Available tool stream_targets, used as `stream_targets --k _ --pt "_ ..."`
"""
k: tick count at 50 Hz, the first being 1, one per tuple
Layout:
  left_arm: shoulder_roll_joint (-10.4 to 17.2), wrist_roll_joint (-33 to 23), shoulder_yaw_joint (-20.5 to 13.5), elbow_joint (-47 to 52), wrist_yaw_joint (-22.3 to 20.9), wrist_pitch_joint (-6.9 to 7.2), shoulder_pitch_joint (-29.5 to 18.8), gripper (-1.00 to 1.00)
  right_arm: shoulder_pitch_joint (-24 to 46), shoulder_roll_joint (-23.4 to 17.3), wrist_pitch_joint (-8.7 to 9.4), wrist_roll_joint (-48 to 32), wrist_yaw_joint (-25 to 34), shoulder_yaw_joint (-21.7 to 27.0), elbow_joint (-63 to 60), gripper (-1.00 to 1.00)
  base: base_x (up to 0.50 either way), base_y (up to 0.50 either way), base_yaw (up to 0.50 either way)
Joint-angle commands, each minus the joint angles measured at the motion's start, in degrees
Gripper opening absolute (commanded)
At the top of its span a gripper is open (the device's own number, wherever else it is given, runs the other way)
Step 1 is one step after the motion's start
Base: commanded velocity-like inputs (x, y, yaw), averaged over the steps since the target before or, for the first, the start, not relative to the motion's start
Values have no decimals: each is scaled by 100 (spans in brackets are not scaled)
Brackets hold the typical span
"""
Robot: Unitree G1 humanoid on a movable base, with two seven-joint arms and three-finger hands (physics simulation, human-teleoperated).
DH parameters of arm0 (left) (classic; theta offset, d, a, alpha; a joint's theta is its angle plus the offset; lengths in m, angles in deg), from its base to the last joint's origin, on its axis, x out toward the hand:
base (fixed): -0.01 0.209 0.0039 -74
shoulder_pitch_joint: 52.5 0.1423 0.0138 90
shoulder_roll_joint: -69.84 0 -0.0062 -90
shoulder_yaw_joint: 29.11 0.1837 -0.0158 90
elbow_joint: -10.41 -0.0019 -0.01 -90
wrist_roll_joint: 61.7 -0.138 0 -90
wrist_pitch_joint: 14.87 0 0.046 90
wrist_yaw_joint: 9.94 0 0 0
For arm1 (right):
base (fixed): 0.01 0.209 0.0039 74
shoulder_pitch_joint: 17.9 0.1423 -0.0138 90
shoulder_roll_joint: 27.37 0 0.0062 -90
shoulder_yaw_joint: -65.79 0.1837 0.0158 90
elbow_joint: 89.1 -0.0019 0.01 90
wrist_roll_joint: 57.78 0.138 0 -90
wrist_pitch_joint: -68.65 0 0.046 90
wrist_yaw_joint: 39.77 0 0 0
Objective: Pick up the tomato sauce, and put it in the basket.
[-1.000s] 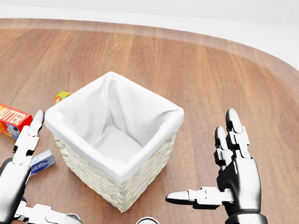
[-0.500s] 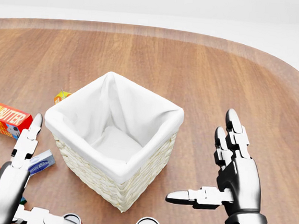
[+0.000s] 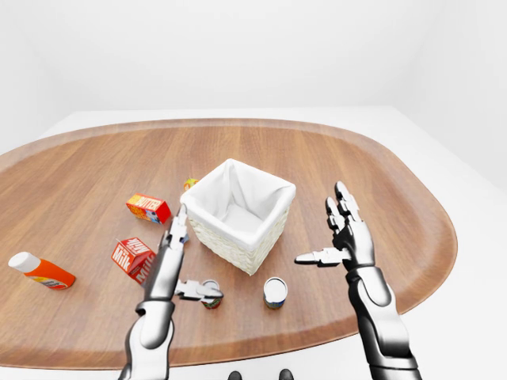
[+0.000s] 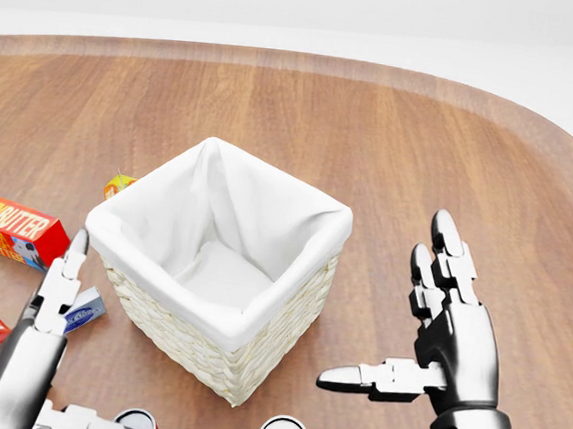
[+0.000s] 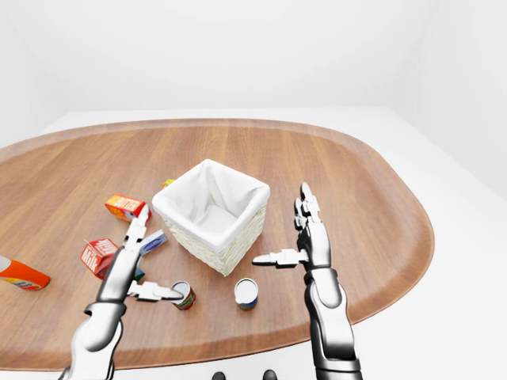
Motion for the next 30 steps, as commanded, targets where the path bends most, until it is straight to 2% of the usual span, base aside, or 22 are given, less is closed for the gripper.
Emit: stream_targets --k 1,10,11,13,20,30 --pt "14 -171 27 -170 86 -186 20 100 4 -1 -15 -5 2 2 29 100 0 0 0" --pt "12 -218 48 -184 90 -236 62 100 5 -1 -55 -15 1 3 74 100 0 0 0" --pt "4 -233 55 -114 47 -183 67 100 10 -1 -62 -15 1 5 87 100 0 0 0" --pt "17 -256 78 -280 139 -308 69 100 20 -3 -74 -15 -1 8 114 100 0 0 0" --pt "35 -293 93 -461 223 -416 60 100 30 -3 -139 -26 2 6 198 100 0 0 0" --pt "50 -349 113 -629 314 -427 60 100 46 -8 -164 -28 -2 10 249 100 0 0 0"
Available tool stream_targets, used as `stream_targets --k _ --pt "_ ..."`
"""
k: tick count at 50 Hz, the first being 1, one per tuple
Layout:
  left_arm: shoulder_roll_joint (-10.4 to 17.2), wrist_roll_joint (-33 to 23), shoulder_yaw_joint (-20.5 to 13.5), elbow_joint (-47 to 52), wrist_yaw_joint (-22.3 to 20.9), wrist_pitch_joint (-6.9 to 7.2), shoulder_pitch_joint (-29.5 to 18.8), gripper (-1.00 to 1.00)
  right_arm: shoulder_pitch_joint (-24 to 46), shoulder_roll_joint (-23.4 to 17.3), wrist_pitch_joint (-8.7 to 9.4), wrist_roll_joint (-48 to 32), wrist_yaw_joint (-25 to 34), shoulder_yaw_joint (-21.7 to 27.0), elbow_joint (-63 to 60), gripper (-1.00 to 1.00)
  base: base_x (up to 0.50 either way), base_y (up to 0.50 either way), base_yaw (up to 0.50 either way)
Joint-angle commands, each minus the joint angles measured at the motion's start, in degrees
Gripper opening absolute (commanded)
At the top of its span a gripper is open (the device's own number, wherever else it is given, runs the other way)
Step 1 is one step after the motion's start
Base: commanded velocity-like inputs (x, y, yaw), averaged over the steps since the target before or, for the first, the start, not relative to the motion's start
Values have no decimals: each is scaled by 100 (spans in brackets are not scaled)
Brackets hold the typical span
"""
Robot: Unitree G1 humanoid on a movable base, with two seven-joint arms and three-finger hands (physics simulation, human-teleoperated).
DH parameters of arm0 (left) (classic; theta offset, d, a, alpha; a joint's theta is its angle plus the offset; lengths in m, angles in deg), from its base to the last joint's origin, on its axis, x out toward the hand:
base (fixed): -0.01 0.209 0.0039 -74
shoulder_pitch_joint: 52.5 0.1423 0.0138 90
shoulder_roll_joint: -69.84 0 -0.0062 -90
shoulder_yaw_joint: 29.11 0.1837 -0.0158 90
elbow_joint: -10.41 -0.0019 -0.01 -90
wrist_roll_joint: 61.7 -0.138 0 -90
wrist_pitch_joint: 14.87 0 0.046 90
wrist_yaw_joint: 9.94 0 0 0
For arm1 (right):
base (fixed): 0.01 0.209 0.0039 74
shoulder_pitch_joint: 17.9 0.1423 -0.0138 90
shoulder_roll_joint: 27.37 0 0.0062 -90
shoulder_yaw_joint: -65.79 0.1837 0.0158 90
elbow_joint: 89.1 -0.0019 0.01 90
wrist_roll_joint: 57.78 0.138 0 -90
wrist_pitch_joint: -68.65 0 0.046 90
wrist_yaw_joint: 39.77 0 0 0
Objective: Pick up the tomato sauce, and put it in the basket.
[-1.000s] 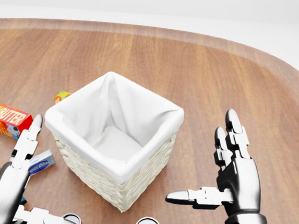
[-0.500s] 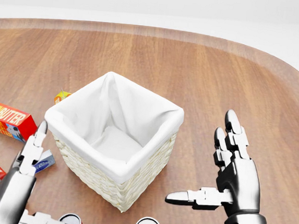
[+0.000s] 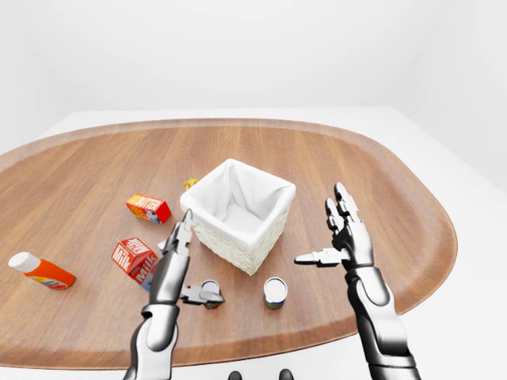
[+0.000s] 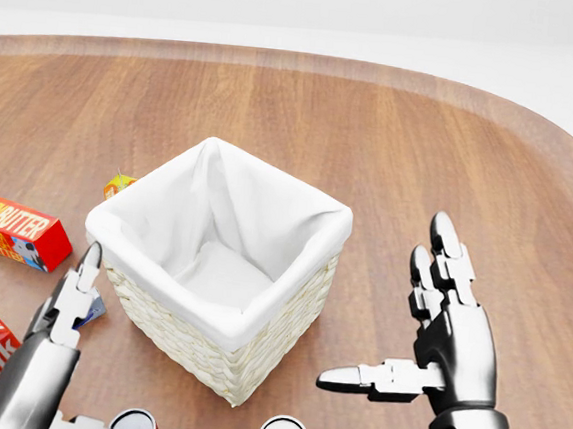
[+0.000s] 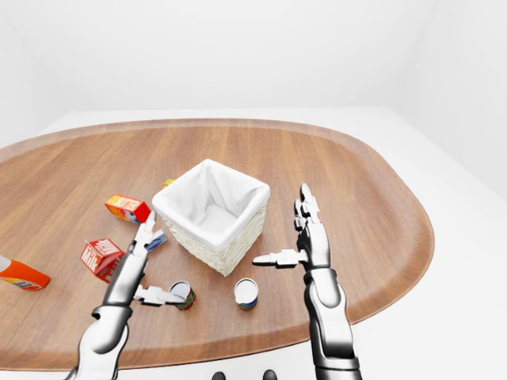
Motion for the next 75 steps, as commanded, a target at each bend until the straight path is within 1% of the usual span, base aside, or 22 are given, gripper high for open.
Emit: stream_targets --k 1,7,9,13,15,22,25,30,40,44,53,59,63,75 --pt "20 -78 29 -226 117 -37 3 100 18 -4 -54 -9 -2 3 86 100 0 0 0" --pt "29 -103 43 -340 172 -37 1 100 14 -6 -27 -10 -7 3 61 100 0 0 0" --pt "34 -113 43 -383 189 -37 -11 100 25 -6 -55 -13 -5 6 102 100 0 0 0" --pt "44 -128 51 -483 235 -37 -26 100 58 -11 -36 -14 -17 16 120 100 0 0 0" --pt "44 -142 66 -513 253 -37 -17 100 68 -12 -79 -16 -12 18 173 100 0 0 0" --pt "62 -163 75 -641 310 -37 -38 100 25 -10 -53 -22 -14 8 110 100 0 0 0" --pt "67 -174 77 -672 332 -37 -35 100 17 -7 -115 -34 -8 5 167 100 0 0 0" --pt "67 -210 104 -720 366 -37 -5 100 17 -6 -117 -41 -9 0 170 100 0 0 0" --pt "85 -212 102 -875 407 -37 -76 100 42 -4 -184 -59 -8 -9 278 100 0 0 0" --pt "92 -209 98 -931 419 -37 -107 100 17 -3 -165 -66 -9 -20 239 100 0 0 0" --pt "111 -215 120 -1158 490 -37 -209 100 -13 5 -220 -79 2 -33 273 100 0 0 0" --pt "132 -257 144 -1323 573 -37 -269 100 16 4 -206 -79 -3 -31 288 100 0 0 0" --pt "140 -275 157 -1412 615 -37 -305 100 -2 4 -253 -81 6 -32 319 100 0 0 0" --pt "164 -353 224 -1694 772 -37 -350 100 -16 2 -170 -83 -5 -32 217 100 0 0 0"
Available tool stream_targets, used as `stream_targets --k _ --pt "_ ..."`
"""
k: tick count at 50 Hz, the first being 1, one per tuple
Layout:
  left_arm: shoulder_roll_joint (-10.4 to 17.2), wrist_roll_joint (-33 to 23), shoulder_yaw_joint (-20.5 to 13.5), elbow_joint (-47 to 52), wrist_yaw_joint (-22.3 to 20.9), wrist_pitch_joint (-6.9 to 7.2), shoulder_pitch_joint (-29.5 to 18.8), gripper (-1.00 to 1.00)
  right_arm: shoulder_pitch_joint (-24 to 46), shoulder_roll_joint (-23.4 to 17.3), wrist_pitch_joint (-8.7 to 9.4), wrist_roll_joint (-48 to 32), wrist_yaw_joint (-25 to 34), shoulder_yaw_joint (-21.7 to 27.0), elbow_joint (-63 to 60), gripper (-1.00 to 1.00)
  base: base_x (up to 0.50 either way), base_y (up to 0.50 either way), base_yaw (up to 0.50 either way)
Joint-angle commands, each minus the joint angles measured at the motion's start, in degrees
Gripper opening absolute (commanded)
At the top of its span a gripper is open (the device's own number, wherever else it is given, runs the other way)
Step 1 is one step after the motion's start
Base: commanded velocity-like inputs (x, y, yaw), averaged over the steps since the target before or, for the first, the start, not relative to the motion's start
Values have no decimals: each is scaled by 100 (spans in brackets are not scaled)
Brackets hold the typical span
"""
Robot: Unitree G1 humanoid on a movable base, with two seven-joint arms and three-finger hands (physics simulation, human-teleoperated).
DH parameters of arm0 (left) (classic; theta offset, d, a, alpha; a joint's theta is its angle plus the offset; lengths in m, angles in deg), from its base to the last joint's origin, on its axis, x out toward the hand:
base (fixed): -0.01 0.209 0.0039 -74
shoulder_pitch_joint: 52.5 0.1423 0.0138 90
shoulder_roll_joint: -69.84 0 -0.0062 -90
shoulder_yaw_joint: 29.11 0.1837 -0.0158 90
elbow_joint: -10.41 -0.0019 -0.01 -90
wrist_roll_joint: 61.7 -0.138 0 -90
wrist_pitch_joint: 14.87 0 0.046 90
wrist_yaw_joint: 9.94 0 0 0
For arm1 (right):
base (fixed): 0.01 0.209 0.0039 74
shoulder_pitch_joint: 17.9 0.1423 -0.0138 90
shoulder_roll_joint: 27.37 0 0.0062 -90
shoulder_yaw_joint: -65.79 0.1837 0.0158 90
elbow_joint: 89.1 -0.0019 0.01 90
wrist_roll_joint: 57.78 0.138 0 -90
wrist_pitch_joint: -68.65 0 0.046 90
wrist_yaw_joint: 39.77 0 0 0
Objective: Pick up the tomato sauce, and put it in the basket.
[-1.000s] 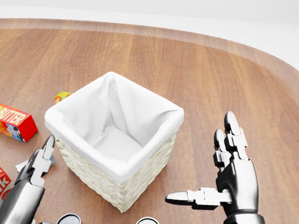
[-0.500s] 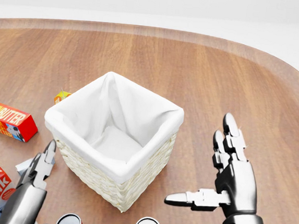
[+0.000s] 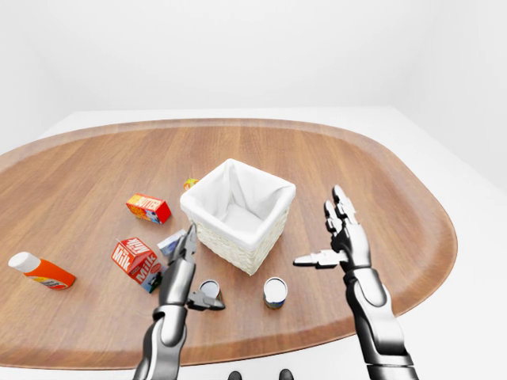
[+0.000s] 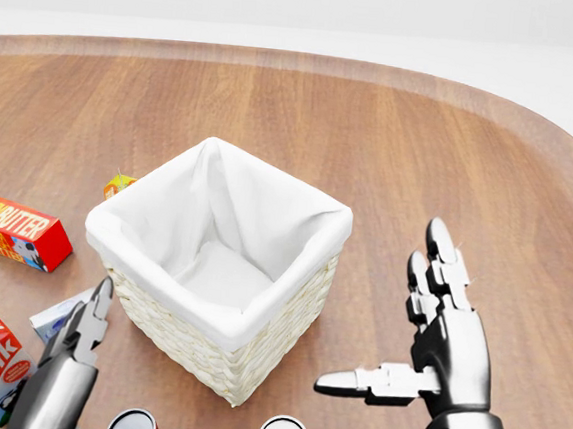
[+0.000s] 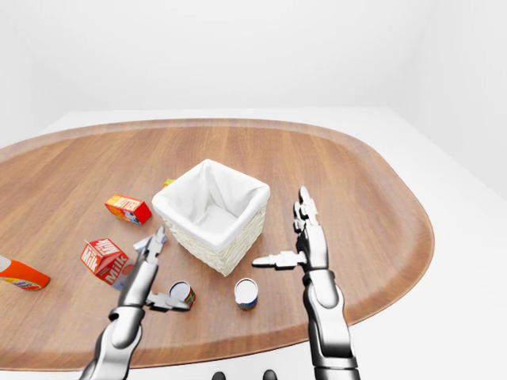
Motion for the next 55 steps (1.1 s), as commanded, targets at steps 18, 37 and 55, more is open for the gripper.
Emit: stream_targets --k 18,37,55 --pt "53 -129 101 -594 304 0 -137 100 33 -6 22 4 -9 16 17 100 0 0 0" --pt "93 -131 96 -1004 465 0 -308 100 20 -4 -37 -6 -4 5 68 100 0 0 0" --pt "96 -155 136 -1192 557 0 -403 100 10 -3 -75 -7 3 6 98 100 0 0 0"
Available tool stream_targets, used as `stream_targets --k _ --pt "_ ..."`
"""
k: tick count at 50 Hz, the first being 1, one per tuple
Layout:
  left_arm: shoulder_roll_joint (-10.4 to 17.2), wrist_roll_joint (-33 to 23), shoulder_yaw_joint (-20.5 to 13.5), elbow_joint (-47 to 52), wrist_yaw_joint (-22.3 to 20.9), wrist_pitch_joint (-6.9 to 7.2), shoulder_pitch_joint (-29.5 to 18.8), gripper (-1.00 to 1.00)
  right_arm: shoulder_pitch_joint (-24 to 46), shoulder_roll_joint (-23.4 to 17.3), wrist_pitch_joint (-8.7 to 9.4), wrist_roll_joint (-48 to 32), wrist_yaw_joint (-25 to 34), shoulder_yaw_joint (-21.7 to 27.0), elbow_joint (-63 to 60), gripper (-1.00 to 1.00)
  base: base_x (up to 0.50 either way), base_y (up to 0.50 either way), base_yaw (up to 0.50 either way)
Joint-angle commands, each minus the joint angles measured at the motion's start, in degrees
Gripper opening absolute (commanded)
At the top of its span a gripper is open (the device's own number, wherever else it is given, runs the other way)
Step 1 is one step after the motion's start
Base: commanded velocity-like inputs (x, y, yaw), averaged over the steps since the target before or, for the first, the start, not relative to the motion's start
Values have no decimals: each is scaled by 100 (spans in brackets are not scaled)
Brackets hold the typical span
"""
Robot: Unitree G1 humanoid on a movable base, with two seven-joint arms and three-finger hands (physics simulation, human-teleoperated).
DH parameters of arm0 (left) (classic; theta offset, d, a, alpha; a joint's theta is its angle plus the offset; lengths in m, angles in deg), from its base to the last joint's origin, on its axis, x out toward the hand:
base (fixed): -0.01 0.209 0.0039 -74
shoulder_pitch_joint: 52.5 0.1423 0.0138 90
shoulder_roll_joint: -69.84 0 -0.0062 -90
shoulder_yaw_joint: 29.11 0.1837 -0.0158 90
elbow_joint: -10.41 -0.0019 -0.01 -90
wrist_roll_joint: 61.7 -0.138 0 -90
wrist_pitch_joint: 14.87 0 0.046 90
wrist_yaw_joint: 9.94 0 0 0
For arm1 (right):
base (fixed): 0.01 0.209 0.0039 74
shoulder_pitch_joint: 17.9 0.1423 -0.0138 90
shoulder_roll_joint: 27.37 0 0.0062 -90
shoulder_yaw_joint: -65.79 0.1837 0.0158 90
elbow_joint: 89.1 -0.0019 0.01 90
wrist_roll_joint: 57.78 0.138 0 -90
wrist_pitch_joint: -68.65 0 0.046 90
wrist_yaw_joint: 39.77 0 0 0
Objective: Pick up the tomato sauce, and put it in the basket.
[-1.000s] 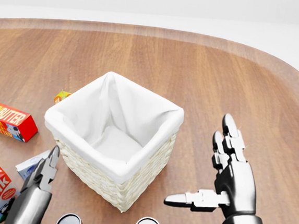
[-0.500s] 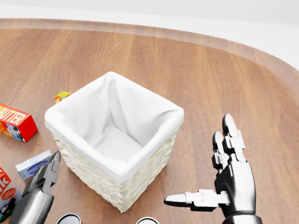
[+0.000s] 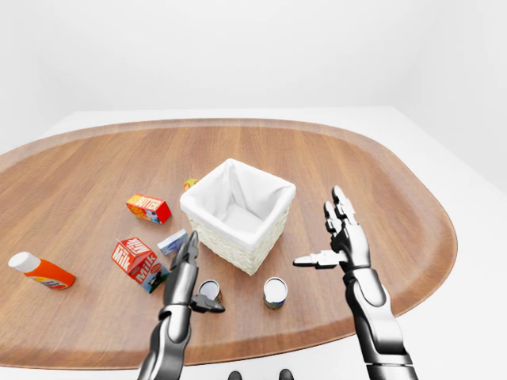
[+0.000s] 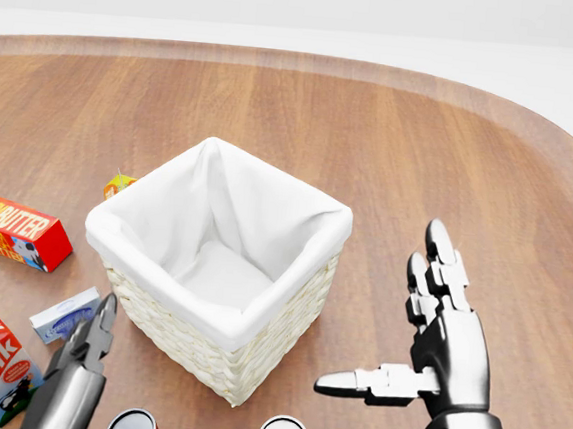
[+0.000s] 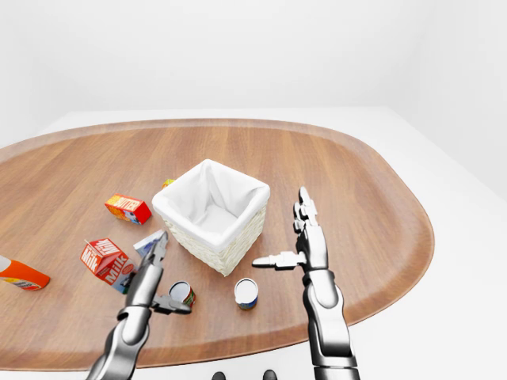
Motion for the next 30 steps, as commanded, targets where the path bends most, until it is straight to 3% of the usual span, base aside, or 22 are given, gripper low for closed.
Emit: stream_targets --k 1,17,30 --pt "3 -14 23 -103 50 0 -53 100 -15 1 6 0 0 -3 -21 100 0 0 0" --pt "-12 -55 81 -124 80 0 -76 100 1 1 -30 1 2 3 32 100 0 0 0" --pt "-25 -82 135 -215 135 0 -108 100 11 -4 65 13 -8 8 -56 100 0 0 0"
